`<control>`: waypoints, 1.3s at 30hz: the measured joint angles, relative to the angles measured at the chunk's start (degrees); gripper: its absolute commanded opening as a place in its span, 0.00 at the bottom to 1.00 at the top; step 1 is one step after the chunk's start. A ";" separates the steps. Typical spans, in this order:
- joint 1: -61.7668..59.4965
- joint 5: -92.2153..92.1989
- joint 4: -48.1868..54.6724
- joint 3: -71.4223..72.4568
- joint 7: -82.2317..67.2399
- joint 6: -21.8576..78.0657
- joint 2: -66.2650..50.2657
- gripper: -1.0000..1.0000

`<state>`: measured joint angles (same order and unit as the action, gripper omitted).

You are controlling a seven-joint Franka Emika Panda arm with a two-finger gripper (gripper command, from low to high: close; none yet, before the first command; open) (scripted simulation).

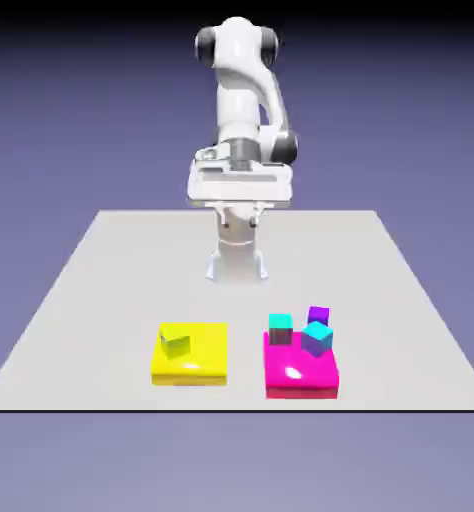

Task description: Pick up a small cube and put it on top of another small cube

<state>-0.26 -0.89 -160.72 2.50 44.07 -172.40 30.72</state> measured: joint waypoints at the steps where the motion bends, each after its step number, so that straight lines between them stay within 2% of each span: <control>1: -0.79 -0.74 0.23 2.08 1.34 1.33 -1.61 0.50; 23: -17.64 -16.57 5.18 46.51 29.97 29.88 -36.09 0.50; 31: -6.54 -5.13 4.55 33.96 37.65 15.86 -50.62 0.50; 32: -6.50 -5.09 4.55 33.92 37.67 15.81 -50.67 0.00; 34: -6.51 -5.09 4.55 33.92 37.67 15.80 -50.67 0.00; 39: -14.44 -13.32 5.00 42.89 32.14 25.79 -40.30 0.00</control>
<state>-14.71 -14.21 -155.72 45.39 76.21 -146.61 -9.58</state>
